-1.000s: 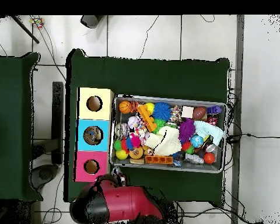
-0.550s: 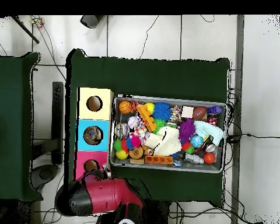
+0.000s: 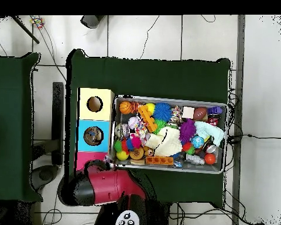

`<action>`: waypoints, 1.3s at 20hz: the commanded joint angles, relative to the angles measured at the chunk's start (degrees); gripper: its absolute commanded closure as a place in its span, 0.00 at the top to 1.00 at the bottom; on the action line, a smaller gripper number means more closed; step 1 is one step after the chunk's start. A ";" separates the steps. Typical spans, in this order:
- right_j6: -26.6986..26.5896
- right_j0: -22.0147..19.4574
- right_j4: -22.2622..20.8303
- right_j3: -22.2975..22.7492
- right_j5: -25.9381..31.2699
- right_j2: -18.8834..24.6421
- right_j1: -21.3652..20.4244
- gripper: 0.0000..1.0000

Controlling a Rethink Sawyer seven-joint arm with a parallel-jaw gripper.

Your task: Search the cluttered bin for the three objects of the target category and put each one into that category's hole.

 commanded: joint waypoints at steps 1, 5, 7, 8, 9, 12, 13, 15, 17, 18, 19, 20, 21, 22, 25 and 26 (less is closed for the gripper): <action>10.72 0.18 2.95 -6.77 5.44 -1.19 1.75 0.00; 12.32 1.80 4.13 -8.47 7.46 -2.56 1.70 0.00; 13.46 2.56 5.09 -9.34 9.37 -3.66 1.56 0.00; 13.99 3.09 5.25 -9.74 10.02 -4.63 1.28 0.00; 14.26 3.33 5.59 -10.38 11.53 -5.33 0.82 0.00; 13.29 2.49 6.52 -10.56 13.04 -5.46 0.09 0.00; 12.83 2.13 6.62 -10.41 12.95 -5.53 -0.02 0.00; 11.68 1.15 6.56 -10.46 13.71 -5.72 -0.48 0.00; 10.06 -0.36 6.59 -9.81 14.68 -5.39 -1.79 0.00; 8.97 -1.26 6.59 -9.30 15.28 -5.10 -2.75 0.00; 7.88 -2.22 6.61 -8.79 15.89 -4.75 -3.66 0.00; 6.73 -3.22 6.54 -8.31 16.60 -4.40 -4.60 0.00; 5.79 -4.07 6.44 -7.71 17.00 -4.09 -5.44 0.00; 4.98 -4.87 6.27 -7.31 17.39 -3.89 -6.15 0.00; 3.79 -6.77 5.42 -5.78 17.23 -3.48 -7.54 0.00; 3.68 -7.18 5.21 -5.43 17.26 -3.40 -7.93 0.00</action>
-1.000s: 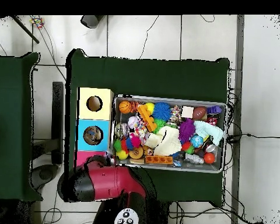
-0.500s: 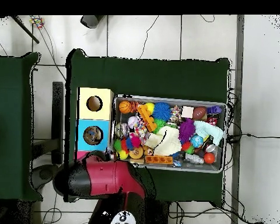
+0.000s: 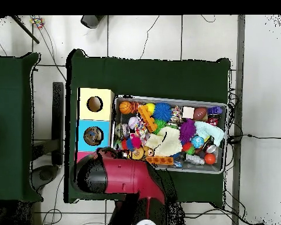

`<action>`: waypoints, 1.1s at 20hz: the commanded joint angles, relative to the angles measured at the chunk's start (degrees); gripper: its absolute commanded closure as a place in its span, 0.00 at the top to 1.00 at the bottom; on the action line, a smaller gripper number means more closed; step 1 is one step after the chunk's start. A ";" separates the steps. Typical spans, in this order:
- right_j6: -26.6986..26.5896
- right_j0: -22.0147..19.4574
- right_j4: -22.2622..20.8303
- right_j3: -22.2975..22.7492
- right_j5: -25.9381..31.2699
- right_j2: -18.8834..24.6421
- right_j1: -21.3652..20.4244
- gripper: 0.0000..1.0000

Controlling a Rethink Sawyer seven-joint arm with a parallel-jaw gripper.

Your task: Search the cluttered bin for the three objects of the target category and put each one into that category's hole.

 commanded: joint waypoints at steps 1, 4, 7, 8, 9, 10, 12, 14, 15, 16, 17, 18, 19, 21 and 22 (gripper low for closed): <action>3.60 -5.33 0.55 1.21 6.57 1.46 -4.12 0.00; 4.91 -4.97 0.10 0.72 8.17 0.87 -5.03 0.00; 5.95 -4.55 0.30 0.17 9.64 0.95 -5.64 0.00; 6.42 -4.29 0.43 0.22 9.46 1.11 -5.60 0.00; 6.95 -3.87 0.46 -0.04 9.54 1.10 -5.45 0.00; 7.58 -3.35 0.50 -0.17 9.37 1.08 -5.21 0.00; 9.04 -2.11 0.65 -1.51 9.88 1.02 -4.32 0.00; 10.96 -0.06 0.83 -2.65 10.77 0.66 -3.99 0.00; 11.98 1.06 0.98 -3.37 11.10 0.53 -3.64 0.00; 12.83 2.04 1.23 -3.94 11.28 0.50 -3.27 0.00; 13.71 3.00 1.57 -4.59 11.39 0.50 -2.68 0.00; 14.37 3.91 1.86 -5.21 11.52 0.47 -2.16 0.00; 15.03 4.82 2.16 -5.83 11.66 0.44 -1.64 0.00; 16.09 6.42 2.68 -6.90 11.58 0.45 -0.52 0.00; 16.56 7.21 2.96 -7.43 11.38 0.35 0.14 0.00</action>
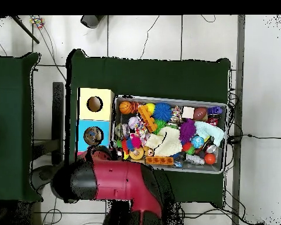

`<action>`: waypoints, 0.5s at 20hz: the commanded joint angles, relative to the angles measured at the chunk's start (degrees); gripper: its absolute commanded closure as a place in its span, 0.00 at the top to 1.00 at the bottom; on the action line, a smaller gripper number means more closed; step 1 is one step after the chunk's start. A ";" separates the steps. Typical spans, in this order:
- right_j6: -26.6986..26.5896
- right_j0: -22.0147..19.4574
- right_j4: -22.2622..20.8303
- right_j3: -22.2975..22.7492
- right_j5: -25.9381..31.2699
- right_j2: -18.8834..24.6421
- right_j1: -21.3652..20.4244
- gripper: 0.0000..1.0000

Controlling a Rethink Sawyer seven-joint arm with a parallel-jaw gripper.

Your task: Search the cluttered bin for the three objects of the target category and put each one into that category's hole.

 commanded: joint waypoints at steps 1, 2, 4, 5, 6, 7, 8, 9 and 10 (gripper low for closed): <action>16.95 4.59 2.91 -5.56 6.60 1.42 5.36 0.00; 17.31 5.35 3.23 -6.31 6.41 1.34 6.15 0.00; 17.89 6.86 3.91 -7.83 6.10 1.15 7.71 0.00; 18.12 7.49 4.26 -8.79 6.16 1.11 8.49 0.00; 18.29 8.09 4.48 -9.66 6.15 1.01 9.28 0.00; 18.47 8.69 4.71 -10.54 6.15 0.91 10.07 0.00; 18.39 9.03 4.96 -11.29 5.92 0.99 10.91 0.00; 17.99 9.01 5.25 -12.28 5.59 1.35 11.99 0.00; 17.34 8.82 5.46 -13.08 5.44 1.74 12.70 0.00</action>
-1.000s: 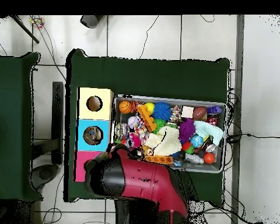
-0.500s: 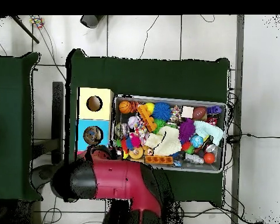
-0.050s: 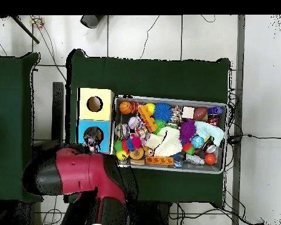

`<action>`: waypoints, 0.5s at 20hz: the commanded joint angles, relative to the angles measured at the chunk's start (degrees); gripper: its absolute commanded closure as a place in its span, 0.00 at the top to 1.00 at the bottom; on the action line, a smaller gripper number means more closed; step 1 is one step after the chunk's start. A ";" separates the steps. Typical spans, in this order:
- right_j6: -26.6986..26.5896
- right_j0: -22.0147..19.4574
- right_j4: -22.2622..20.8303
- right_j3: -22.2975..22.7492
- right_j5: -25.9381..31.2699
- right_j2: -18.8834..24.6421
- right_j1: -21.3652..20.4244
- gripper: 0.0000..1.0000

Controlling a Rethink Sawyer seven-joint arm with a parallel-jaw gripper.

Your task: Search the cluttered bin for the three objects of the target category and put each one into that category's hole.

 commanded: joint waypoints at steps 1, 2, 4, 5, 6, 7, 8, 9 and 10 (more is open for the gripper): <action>15.05 0.15 3.48 -7.77 5.14 2.10 7.78 0.00; 14.36 -0.06 3.52 -8.45 4.72 2.40 8.53 0.00; 13.35 -0.42 3.57 -9.94 4.19 2.76 9.96 0.00; 12.90 -0.54 3.55 -10.54 4.10 2.78 10.44 0.00; 12.53 -0.57 3.51 -11.14 4.26 2.75 10.84 0.00; 12.26 -0.55 3.41 -11.99 4.76 2.63 11.25 0.00; 12.13 -0.46 3.36 -12.66 5.30 2.47 11.51 0.00; 11.92 -0.58 3.32 -13.81 5.95 2.43 12.05 0.00; 11.74 -0.64 3.35 -14.45 6.26 2.50 12.36 0.00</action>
